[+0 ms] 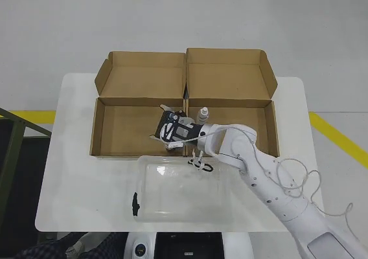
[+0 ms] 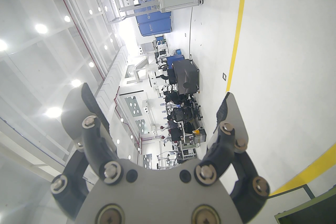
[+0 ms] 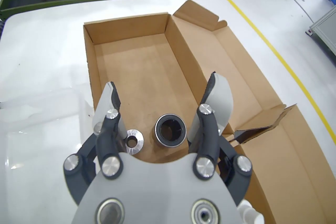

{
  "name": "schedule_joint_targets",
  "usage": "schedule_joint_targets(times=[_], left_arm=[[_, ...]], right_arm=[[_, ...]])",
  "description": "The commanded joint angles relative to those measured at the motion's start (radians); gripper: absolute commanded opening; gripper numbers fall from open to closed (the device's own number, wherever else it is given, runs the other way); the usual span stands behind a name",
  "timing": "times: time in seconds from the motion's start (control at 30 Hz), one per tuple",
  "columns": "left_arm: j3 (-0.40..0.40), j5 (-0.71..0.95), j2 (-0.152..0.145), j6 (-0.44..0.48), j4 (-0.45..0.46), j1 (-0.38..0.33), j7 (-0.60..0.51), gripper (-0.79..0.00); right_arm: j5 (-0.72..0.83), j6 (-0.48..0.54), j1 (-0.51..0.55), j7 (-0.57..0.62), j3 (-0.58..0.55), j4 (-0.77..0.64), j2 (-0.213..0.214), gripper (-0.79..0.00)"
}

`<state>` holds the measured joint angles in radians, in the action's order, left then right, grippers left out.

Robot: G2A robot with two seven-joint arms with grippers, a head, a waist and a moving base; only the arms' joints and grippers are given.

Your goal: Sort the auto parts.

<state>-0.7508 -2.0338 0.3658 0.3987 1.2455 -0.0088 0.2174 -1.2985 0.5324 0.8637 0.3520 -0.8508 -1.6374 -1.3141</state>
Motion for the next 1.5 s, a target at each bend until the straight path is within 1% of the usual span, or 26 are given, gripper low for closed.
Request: schedule_joint_targets(times=[0.0, 0.1, 0.23, 0.47, 0.6, 0.7, 0.73, 0.77, 1.03, 1.47], left_arm=[[0.0, 0.0, 0.0, 0.0, 0.0, 0.0, 0.0, 0.0], [0.0, 0.0, 0.0, 0.0, 0.0, 0.0, 0.0, 0.0], [0.0, 0.0, 0.0, 0.0, 0.0, 0.0, 0.0, 0.0], [0.0, 0.0, 0.0, 0.0, 0.0, 0.0, 0.0, 0.0], [0.0, 0.0, 0.0, 0.0, 0.0, 0.0, 0.0, 0.0], [0.0, 0.0, 0.0, 0.0, 0.0, 0.0, 0.0, 0.0], [0.0, 0.0, 0.0, 0.0, 0.0, 0.0, 0.0, 0.0], [0.0, 0.0, 0.0, 0.0, 0.0, 0.0, 0.0, 0.0], [0.0, 0.0, 0.0, 0.0, 0.0, 0.0, 0.0, 0.0], [0.0, 0.0, 0.0, 0.0, 0.0, 0.0, 0.0, 0.0]], right_arm=[[-0.006, 0.013, 0.032, -0.002, -0.033, -0.054, 0.01, -0.191], [-0.051, 0.032, 0.079, -0.006, -0.087, -0.126, 0.028, -0.142], [-0.071, 0.045, 0.16, -0.042, -0.166, -0.198, 0.049, -0.092], [-0.063, 0.068, 0.303, -0.142, -0.34, -0.28, 0.083, -0.058], [-0.068, 0.086, 0.389, -0.203, -0.449, -0.315, 0.101, -0.058], [-0.08, 0.093, 0.45, -0.24, -0.527, -0.333, 0.113, -0.037], [-0.079, 0.095, 0.469, -0.255, -0.549, -0.337, 0.116, -0.006], [-0.083, 0.096, 0.486, -0.268, -0.571, -0.34, 0.119, 0.0], [-0.079, 0.087, 0.628, -0.404, -0.707, -0.352, 0.135, 0.0], [-0.078, 0.052, 0.814, -0.553, -0.84, -0.338, 0.147, 0.0]])
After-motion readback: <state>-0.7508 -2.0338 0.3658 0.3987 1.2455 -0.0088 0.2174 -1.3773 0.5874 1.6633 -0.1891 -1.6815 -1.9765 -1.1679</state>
